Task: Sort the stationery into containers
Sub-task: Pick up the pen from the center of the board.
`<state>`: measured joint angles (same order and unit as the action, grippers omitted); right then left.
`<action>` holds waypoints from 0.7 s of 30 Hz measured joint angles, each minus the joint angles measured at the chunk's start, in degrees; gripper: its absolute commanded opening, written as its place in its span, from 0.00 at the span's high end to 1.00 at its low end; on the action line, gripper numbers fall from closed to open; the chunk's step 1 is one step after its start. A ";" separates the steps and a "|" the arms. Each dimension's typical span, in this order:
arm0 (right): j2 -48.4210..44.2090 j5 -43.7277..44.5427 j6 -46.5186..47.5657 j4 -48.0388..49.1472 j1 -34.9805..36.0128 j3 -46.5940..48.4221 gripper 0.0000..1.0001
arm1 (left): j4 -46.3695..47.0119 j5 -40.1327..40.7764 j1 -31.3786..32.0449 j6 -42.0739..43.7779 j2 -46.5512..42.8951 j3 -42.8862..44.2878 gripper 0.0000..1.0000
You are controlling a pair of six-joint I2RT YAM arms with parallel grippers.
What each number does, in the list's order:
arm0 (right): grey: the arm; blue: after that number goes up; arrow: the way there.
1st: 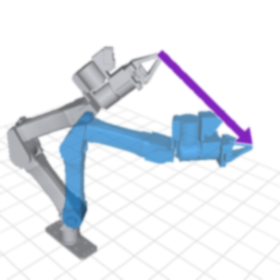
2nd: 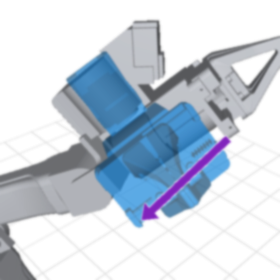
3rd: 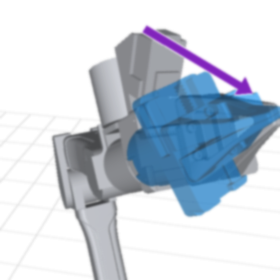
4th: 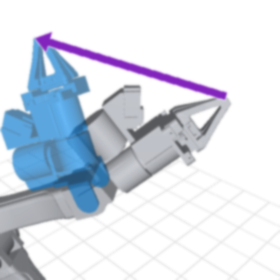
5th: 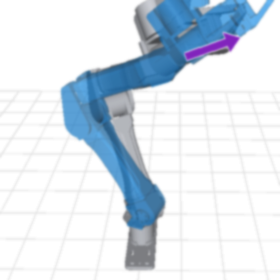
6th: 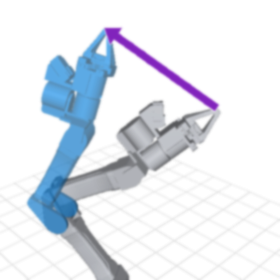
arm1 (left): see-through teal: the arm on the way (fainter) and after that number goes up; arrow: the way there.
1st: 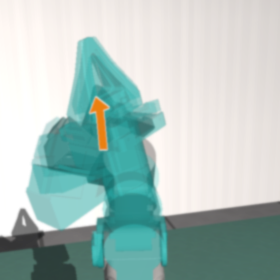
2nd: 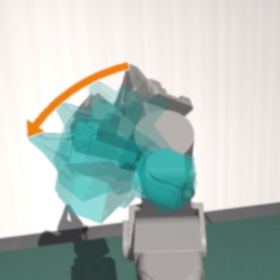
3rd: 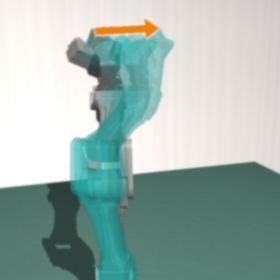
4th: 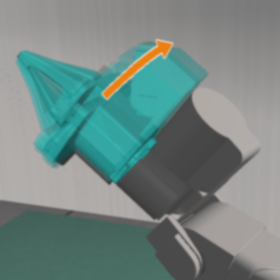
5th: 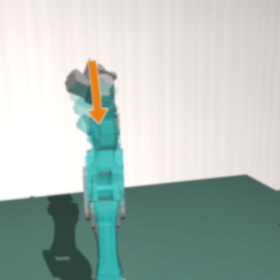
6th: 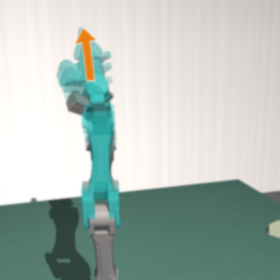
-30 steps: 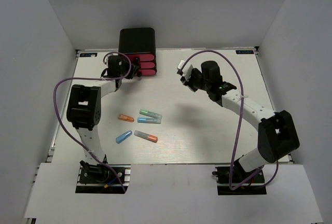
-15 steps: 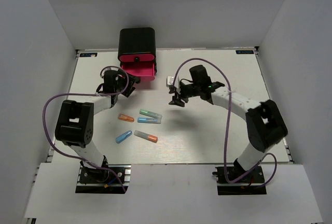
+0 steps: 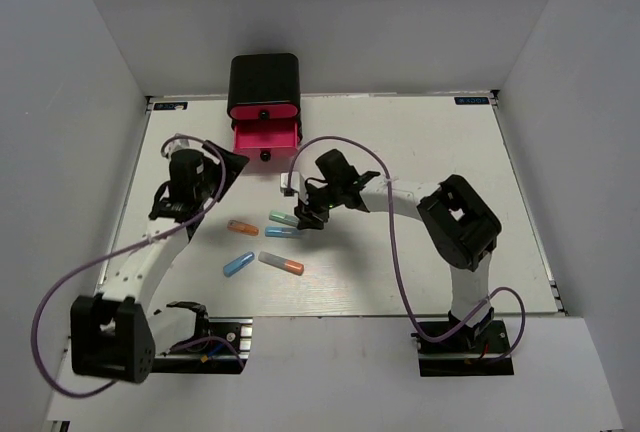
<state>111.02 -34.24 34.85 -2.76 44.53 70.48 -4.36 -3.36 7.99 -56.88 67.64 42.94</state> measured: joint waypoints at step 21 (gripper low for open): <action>7.10 13.16 -2.80 4.22 4.70 4.42 0.78 | -27.04 7.28 0.00 -1.46 -30.82 -15.26 0.19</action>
<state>118.13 -21.08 32.05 1.45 49.23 74.89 -31.40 3.92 7.99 -58.35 36.82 27.68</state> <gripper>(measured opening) 0.353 0.812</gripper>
